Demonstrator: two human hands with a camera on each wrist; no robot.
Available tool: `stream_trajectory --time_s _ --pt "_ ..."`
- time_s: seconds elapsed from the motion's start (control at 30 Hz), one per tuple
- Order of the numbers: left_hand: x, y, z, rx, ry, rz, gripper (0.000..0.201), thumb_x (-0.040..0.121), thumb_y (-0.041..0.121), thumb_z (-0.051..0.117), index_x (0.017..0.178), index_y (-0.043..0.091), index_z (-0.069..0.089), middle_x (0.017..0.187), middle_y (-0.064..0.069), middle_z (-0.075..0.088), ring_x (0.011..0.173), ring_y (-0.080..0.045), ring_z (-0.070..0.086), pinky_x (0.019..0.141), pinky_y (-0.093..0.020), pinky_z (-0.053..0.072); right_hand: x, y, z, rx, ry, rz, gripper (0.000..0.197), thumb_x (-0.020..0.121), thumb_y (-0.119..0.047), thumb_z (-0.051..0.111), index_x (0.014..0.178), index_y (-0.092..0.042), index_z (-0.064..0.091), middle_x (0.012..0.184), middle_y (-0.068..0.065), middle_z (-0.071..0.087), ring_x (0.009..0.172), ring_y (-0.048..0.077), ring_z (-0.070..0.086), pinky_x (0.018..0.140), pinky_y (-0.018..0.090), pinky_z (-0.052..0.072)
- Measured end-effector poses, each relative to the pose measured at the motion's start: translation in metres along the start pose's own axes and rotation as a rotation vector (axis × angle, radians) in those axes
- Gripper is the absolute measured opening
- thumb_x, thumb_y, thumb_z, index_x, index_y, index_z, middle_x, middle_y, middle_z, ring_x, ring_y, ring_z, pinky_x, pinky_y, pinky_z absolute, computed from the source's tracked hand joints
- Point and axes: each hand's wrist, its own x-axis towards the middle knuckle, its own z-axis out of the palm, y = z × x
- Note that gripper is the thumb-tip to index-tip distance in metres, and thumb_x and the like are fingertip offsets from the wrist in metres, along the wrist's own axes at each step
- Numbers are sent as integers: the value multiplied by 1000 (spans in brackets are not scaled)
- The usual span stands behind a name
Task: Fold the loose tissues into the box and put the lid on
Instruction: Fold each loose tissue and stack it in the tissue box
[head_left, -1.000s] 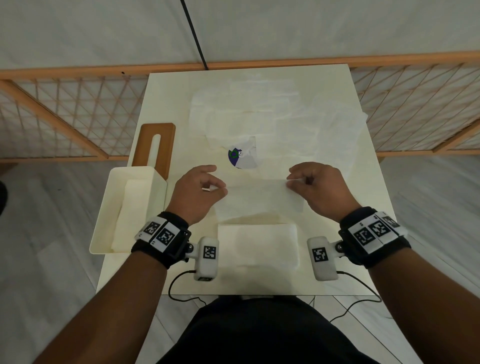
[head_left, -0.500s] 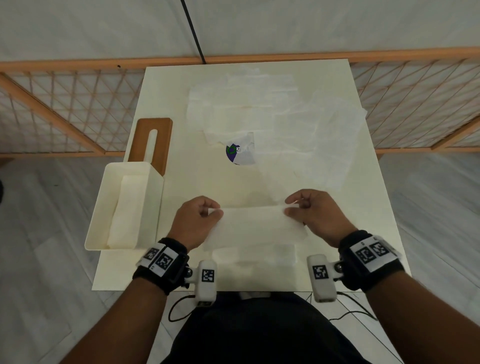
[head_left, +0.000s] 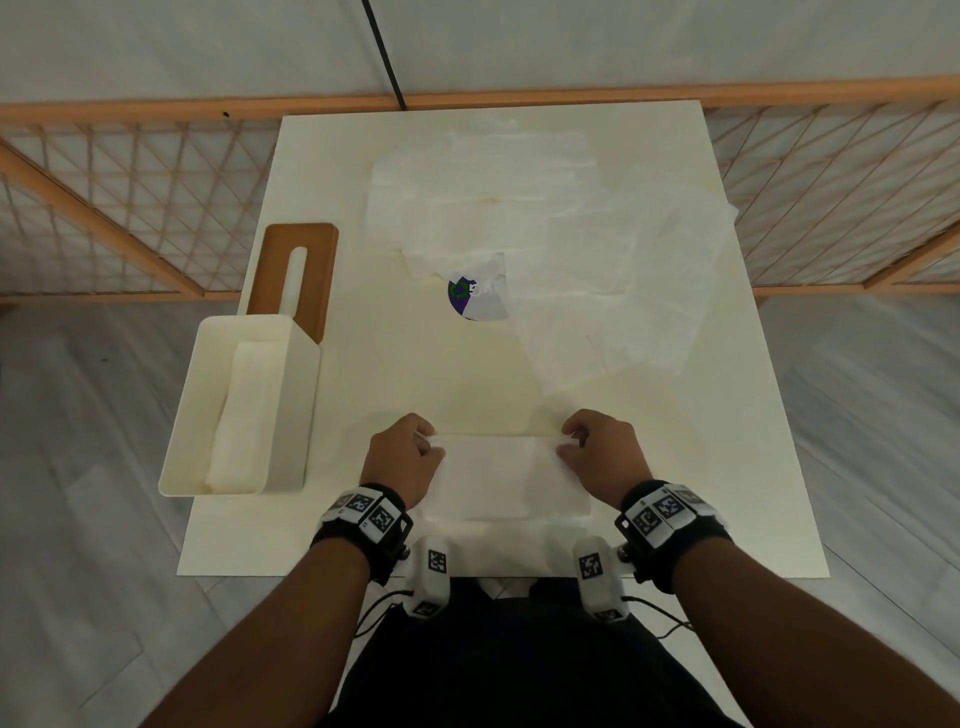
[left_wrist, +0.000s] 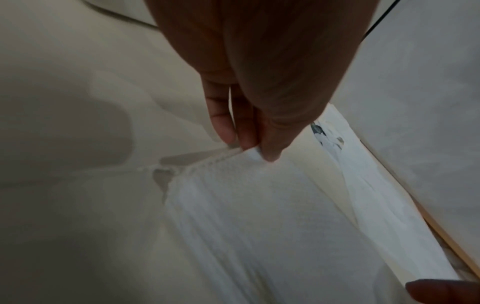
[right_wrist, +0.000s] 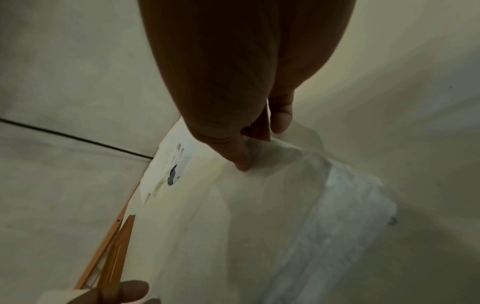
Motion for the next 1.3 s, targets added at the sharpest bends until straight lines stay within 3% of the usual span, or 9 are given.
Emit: stream_trajectory --time_s 0.23,0.37,0.63,0.77,0.87,0.97,1.07,1.17,1.3 --pt "-2 4 -14 -30 87 -22 25 81 23 77 100 22 61 87 4 64 81 -14 62 78 -32 54 29 -9 -21 -141 136 -181 26 90 -23 68 113 -10 71 110 8 63 101 22 57 87 25 40" --pt "-7 10 -27 -74 124 -10 20 84 19 73 100 23 61 84 5 64 80 -13 62 76 -32 54 60 -13 -30 -374 -5 -197 45 91 -22 61 135 -15 60 134 8 56 124 30 48 105 39 43" --pt "-19 18 -41 -105 164 40 15 85 16 71 94 25 62 79 6 65 74 -9 61 66 -13 42 82 -29 -37 -602 -44 -278 26 94 -14 45 100 -16 71 105 6 63 98 29 54 84 39 49" --pt "-19 31 -47 -170 132 74 21 84 12 72 100 24 64 87 8 66 82 -8 62 71 -14 46 70 -53 -60 -306 -141 -244 13 90 -17 56 92 -13 68 98 5 67 95 27 61 85 38 51" --pt "-10 50 -50 -233 46 138 48 78 3 70 120 25 58 115 12 63 102 -8 60 81 -17 48 54 -78 -95 -23 -260 -206 16 88 -15 59 73 -17 63 86 -1 68 79 19 61 73 37 50" --pt "3 73 -50 -368 -59 122 82 76 -5 68 145 29 38 146 11 43 129 -10 45 97 -22 39 34 -95 -126 521 -361 -122 14 78 -8 61 66 -16 57 67 5 49 59 19 45 57 32 34" --pt "11 95 -50 -554 -124 53 93 79 -8 61 154 32 23 158 5 29 143 -15 30 103 -31 34 24 -99 -148 1006 -373 -57 13 77 -4 55 68 -12 52 73 11 45 65 24 47 62 33 38" --pt "14 114 -51 -803 -191 55 86 83 -13 52 153 30 25 154 3 32 147 -17 24 109 -32 32 22 -97 -158 1171 -313 -28 27 87 -1 49 63 -13 53 70 8 50 64 21 53 64 32 44" --pt "15 126 -57 -927 -225 40 76 85 -10 58 142 36 39 117 -8 66 110 -28 63 93 -39 51 18 -87 -156 1169 -199 48 36 97 -1 46 66 -14 58 68 4 62 62 17 63 60 27 53"
